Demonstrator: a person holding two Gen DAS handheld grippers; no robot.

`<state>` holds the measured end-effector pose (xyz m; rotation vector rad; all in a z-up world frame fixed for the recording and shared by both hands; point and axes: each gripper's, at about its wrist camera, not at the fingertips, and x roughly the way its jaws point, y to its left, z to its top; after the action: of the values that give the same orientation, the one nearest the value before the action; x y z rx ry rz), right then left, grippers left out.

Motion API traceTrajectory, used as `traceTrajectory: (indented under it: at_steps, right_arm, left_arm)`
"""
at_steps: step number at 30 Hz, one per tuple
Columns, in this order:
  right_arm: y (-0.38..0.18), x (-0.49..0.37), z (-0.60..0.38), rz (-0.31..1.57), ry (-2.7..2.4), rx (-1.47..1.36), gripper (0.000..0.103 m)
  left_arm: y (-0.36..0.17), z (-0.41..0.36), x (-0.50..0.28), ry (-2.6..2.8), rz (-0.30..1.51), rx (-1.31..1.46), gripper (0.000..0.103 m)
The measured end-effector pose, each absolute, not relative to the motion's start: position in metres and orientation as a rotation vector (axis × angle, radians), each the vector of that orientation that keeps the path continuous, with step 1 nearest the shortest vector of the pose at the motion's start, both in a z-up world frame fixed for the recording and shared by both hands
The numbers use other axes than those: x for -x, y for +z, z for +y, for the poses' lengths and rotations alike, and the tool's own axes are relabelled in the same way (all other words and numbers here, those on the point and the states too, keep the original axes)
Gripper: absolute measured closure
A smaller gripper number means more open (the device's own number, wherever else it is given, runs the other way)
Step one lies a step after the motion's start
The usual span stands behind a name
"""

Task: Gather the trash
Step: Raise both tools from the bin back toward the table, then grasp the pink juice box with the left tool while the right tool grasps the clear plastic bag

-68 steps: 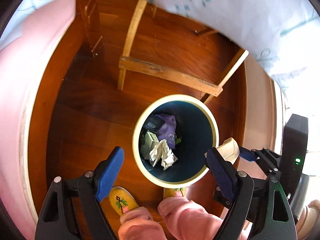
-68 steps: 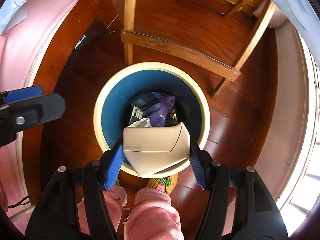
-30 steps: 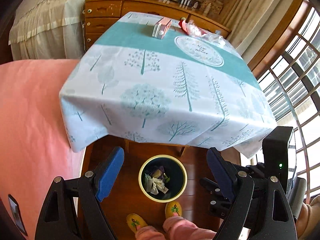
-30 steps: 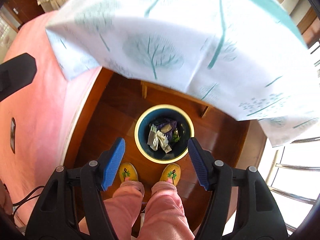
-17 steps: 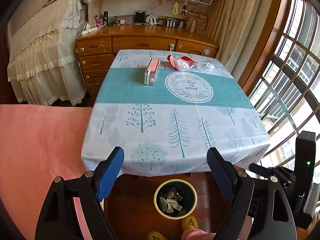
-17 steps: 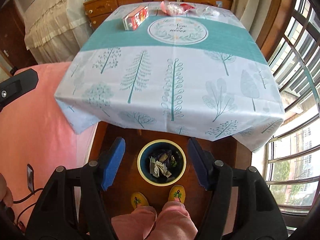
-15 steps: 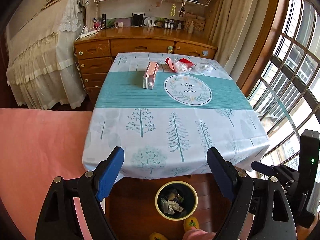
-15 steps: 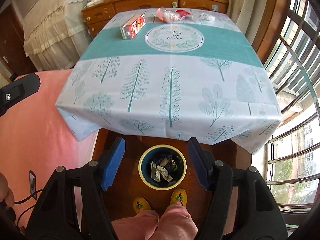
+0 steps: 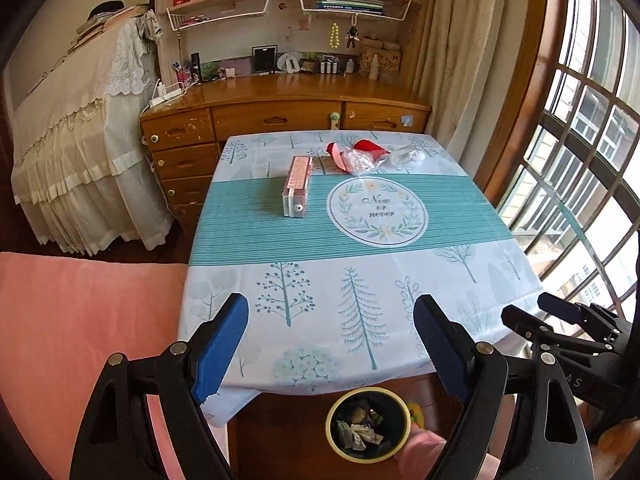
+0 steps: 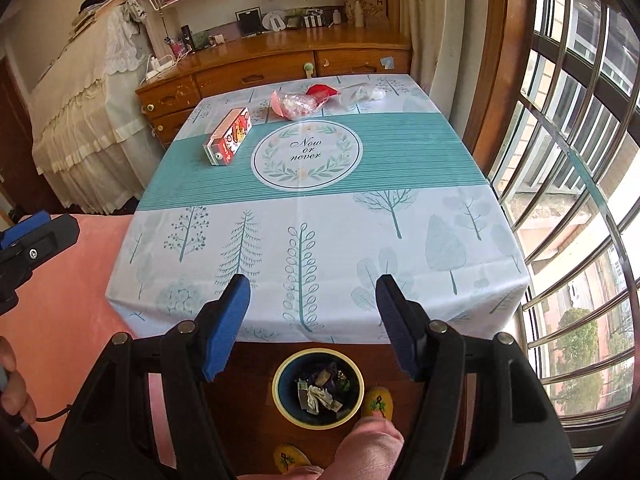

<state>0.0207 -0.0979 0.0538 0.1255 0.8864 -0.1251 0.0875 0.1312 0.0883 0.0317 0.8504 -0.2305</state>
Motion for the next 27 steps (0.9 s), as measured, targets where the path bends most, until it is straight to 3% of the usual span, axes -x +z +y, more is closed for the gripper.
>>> traceTrajectory:
  at_steps: [7,19,27]
  right_arm:
    - [0.036,-0.103,-0.125,0.893,-0.025,-0.120,0.041]
    - [0.015,-0.311,-0.205,0.941,0.182,-0.062,0.041]
    - [-0.011,-0.422,-0.206,0.974,0.325,0.113,0.041]
  left_arm:
    - [0.053,0.131,-0.175,-0.113,0.956,0.002,0.017]
    - [0.002,0.062,-0.396,0.046,1.110,-0.002,0.017]
    - [-0.047,0.047,-0.478,0.128,1.175,-0.047,0.018]
